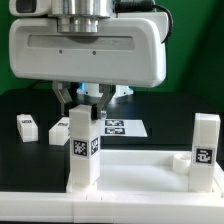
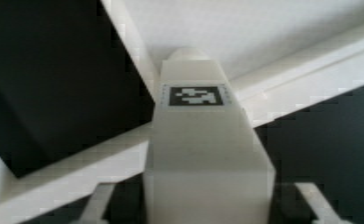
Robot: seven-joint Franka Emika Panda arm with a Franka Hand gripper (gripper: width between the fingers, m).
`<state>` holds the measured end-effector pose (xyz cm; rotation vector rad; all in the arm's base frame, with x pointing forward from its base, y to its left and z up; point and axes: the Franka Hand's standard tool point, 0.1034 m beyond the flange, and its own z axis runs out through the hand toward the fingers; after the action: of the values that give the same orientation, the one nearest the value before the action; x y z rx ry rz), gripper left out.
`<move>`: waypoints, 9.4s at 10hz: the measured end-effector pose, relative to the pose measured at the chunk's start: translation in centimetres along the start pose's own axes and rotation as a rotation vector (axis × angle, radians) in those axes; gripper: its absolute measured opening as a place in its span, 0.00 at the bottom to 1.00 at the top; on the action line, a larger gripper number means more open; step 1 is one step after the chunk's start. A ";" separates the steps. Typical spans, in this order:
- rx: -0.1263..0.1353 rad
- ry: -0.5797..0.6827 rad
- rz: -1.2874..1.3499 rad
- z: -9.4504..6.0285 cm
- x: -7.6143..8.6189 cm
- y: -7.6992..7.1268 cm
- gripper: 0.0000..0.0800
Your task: Assemble desk
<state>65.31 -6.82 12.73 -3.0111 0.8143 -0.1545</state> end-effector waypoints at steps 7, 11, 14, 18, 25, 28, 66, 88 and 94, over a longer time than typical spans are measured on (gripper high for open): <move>-0.001 -0.003 0.624 0.2 0.2 -0.1 0.37; -0.004 -0.006 0.711 0.2 -0.1 -0.5 0.37; -0.003 -0.006 0.672 0.2 -0.1 -0.5 0.37; 0.001 -0.004 0.594 -0.1 -0.1 -0.6 0.78; 0.002 -0.005 0.415 -0.1 -0.7 -1.8 0.81; 0.003 -0.005 0.192 -0.1 -0.8 -2.0 0.81; -0.031 -0.016 0.469 0.7 -0.7 -0.1 0.76; -0.018 -0.031 -0.426 0.8 -1.0 -0.5 0.36; -0.029 -0.005 0.322 0.9 -0.9 -0.5 0.36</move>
Offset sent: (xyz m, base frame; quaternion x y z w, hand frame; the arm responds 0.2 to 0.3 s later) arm 0.0056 0.0003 -0.0206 -0.0310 -0.0214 0.3150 0.9483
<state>64.89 -5.89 11.74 -2.8516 1.2937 -0.1285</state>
